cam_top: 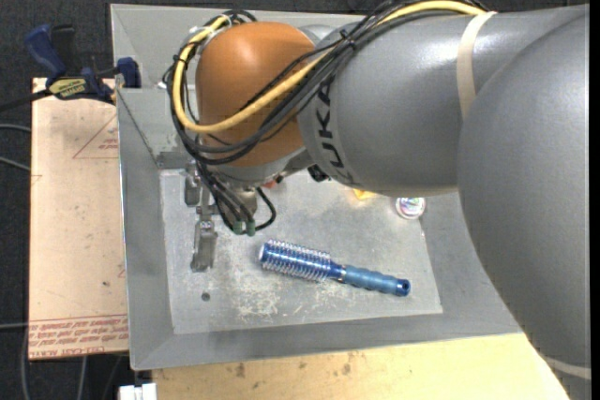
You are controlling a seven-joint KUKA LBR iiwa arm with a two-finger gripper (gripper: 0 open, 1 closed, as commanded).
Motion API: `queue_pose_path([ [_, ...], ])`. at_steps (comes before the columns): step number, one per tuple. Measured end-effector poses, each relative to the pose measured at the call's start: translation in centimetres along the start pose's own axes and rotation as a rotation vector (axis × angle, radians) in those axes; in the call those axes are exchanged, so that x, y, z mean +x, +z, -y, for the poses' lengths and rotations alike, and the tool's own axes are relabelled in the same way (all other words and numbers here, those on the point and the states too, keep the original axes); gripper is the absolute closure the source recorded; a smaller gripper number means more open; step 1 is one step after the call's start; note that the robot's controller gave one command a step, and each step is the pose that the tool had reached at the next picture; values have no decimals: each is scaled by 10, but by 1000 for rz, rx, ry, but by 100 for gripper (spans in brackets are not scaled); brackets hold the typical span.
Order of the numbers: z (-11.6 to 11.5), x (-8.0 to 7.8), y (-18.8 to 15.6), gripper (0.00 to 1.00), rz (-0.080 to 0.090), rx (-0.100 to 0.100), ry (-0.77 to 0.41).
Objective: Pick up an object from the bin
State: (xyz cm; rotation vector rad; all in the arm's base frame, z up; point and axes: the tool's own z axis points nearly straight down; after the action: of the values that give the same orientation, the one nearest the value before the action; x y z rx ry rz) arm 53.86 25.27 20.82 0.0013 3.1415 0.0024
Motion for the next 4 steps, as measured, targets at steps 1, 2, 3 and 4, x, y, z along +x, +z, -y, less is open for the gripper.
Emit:
queue_pose_path([
  [1,71,2,3,0,0,3,-224],
  [2,180,-2,3,0,0,4,-243],
  [3,167,15,139,0,-7,0,-267],
  [4,168,13,135,100,-1,0,-263],
])
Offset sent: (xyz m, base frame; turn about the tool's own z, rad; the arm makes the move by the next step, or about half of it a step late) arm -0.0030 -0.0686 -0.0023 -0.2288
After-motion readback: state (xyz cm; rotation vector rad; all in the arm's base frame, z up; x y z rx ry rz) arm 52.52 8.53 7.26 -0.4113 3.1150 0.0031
